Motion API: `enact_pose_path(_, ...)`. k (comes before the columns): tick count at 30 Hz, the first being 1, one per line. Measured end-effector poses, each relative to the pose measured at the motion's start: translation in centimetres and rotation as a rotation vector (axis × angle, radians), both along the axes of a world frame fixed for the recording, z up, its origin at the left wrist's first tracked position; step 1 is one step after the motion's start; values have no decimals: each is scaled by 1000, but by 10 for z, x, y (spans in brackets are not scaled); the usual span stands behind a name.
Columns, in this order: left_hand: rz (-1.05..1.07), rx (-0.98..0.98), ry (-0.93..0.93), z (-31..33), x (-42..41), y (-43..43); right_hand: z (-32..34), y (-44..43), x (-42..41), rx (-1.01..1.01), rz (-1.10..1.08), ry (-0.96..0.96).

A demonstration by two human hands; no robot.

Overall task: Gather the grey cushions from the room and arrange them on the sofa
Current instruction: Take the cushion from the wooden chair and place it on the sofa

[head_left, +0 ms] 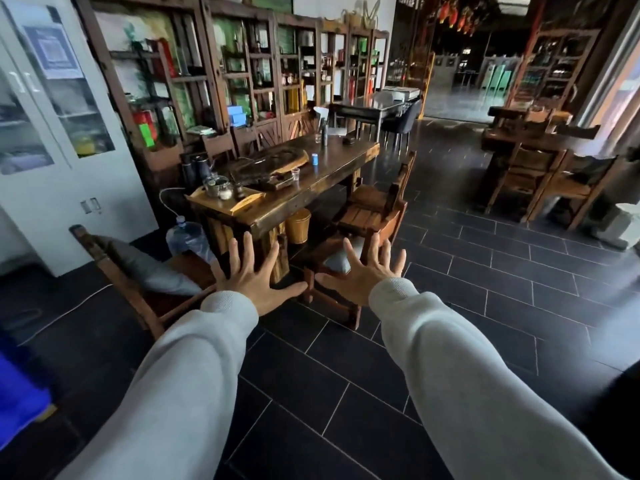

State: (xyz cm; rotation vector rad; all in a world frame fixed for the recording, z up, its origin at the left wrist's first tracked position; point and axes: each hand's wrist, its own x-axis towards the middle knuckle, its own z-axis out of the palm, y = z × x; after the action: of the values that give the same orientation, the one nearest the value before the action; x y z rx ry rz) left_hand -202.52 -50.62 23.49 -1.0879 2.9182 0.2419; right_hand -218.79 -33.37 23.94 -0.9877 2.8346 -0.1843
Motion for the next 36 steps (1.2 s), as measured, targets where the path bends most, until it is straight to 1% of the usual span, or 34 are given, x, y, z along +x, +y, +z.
enact_pose_path(4, 40, 18, -17, -20, -31, -60, -17, -71, -35, 41, 73, -44)
enact_pose_path(7, 51, 31, -17, -39, -54, -121, -31, -135, -57, 45, 111, -63)
enact_pose_path(11, 99, 25, 26, -63, -84, -222, -48, -237, -87, 91, 136, -38)
enact_pose_path(17, 263, 22, -28, -96, -96, -386, -59, -397, -124, 120, 175, -63)
enact_pose_path(19, 322, 40, -59, -103, -97, -434, -62, -447, -132, 113, 194, -103)
enact_pose_path(23, 430, 154, -144, -127, -98, -501, -83, -531, -137, 167, 265, -157)
enact_pose_path(27, 483, 282, -285, -165, -96, -555, -117, -611, -150, 267, 326, -221)
enact_pose_path(29, 520, 312, -345, -181, -94, -585, -136, -658, -158, 326, 342, -251)
enact_pose_path(33, 596, 346, -344, -197, -95, -662, -172, -761, -167, 383, 363, -363)
enact_pose_path(36, 670, 371, -402, -206, -84, -723, -192, -832, -159, 399, 449, -444)
